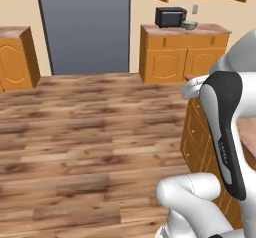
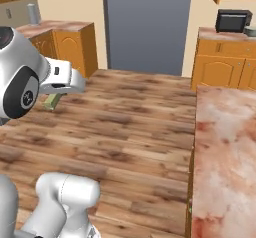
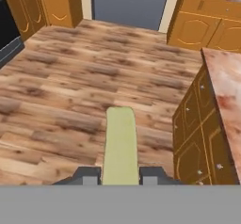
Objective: Pick the egg and butter from the fridge and place them by the bowl for mixing.
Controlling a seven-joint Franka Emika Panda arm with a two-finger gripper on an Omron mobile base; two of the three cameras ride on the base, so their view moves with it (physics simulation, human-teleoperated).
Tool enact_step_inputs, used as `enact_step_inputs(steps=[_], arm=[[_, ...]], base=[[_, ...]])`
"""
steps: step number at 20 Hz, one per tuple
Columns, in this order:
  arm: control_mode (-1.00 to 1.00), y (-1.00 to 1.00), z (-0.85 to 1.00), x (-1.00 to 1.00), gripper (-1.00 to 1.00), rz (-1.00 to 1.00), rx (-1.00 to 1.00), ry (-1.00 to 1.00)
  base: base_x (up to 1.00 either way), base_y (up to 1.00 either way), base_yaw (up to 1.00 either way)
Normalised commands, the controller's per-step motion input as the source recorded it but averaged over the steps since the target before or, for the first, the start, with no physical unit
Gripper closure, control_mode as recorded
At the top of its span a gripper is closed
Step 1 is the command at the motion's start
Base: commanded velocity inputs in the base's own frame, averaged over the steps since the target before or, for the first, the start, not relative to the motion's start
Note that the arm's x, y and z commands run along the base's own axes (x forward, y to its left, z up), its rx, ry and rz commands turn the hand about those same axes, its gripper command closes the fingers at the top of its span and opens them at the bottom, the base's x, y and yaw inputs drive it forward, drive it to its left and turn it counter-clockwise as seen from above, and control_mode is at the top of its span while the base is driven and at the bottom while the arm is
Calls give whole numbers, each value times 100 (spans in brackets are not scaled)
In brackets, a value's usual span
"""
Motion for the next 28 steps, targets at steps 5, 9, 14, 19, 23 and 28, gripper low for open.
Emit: enact_step_inputs(steps=[5,9,14,19,23,28], arm=[[100,0,0,0,100,0,0,0],[100,0,0,0,100,0,0,0],[100,0,0,0,100,0,0,0],[100,0,0,0,100,0,0,0],[100,0,0,0,100,0,0,0],[100,0,0,0,100,0,0,0]], base=[[100,-10,-8],[100,-35,0],[100,-19,0],[100,-14,0],[100,-13,0],[100,-13,-1]])
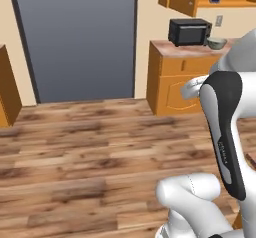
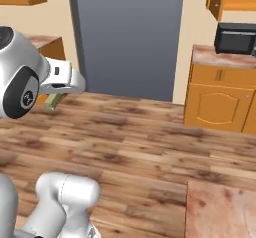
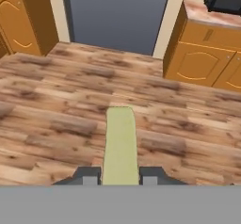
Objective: Pick the egg and butter from the fridge and place them by the bowl for mixing.
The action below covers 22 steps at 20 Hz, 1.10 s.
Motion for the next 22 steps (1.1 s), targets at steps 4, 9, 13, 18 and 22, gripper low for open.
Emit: enact_step_inputs(steps=[4,9,13,18,22], arm=[[100,0,0,0,100,0,0,0],[100,0,0,0,100,0,0,0],[100,0,0,0,100,0,0,0],[100,0,0,0,100,0,0,0],[100,0,0,0,100,0,0,0]], base=[[100,-4,-11],[100,0,-21],[100,0,-25],[100,-3,-23],[96,-52,-1]])
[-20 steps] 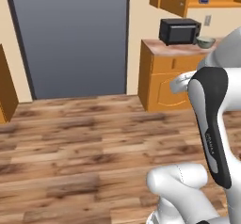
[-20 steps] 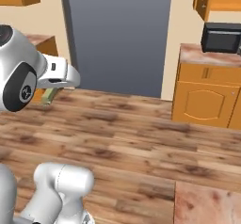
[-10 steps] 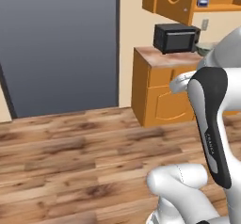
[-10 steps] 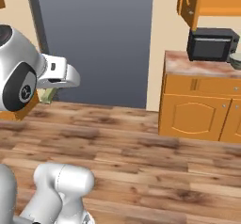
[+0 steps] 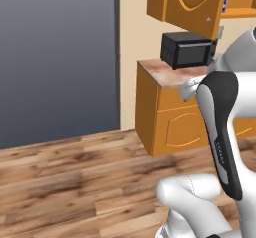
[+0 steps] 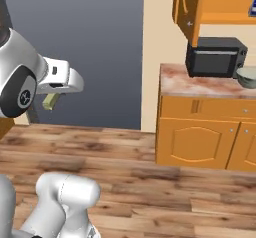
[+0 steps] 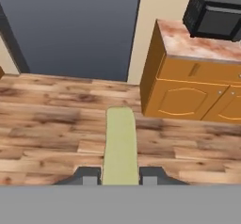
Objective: Pick the egg and butter from the fridge and place them by the bowl for mixing.
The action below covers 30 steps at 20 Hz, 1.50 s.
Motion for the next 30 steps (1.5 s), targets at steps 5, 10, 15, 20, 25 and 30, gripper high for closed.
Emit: enact_step_inputs(steps=[5,10,15,20,25,30], arm=[[100,0,0,0,100,0,0,0],[100,0,0,0,100,0,0,0],[100,0,0,0,100,0,0,0],[100,0,0,0,100,0,0,0],[100,0,0,0,100,0,0,0],[100,0,0,0,100,0,0,0]], base=[[17,-97,16],[9,-100,11],[53,-100,8],[66,-100,5],[91,-100,4],[93,-100,6]])
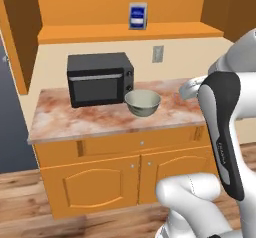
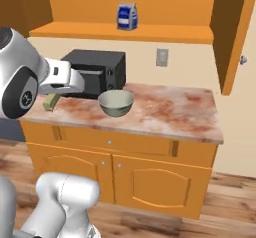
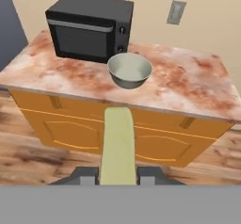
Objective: Pick the egg and butter from the fridge and place them by the bowl for mixing.
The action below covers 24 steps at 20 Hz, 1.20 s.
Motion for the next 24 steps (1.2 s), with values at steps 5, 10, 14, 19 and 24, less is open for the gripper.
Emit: enact_step_inputs(steps=[5,10,14,19,24], arm=[[100,0,0,0,100,0,0,0],[100,0,0,0,100,0,0,0],[100,0,0,0,100,0,0,0],[100,0,0,0,100,0,0,0],[100,0,0,0,100,0,0,0]], base=[[46,-96,-1],[1,-18,-5],[42,4,-22],[76,2,-18],[89,43,-2]])
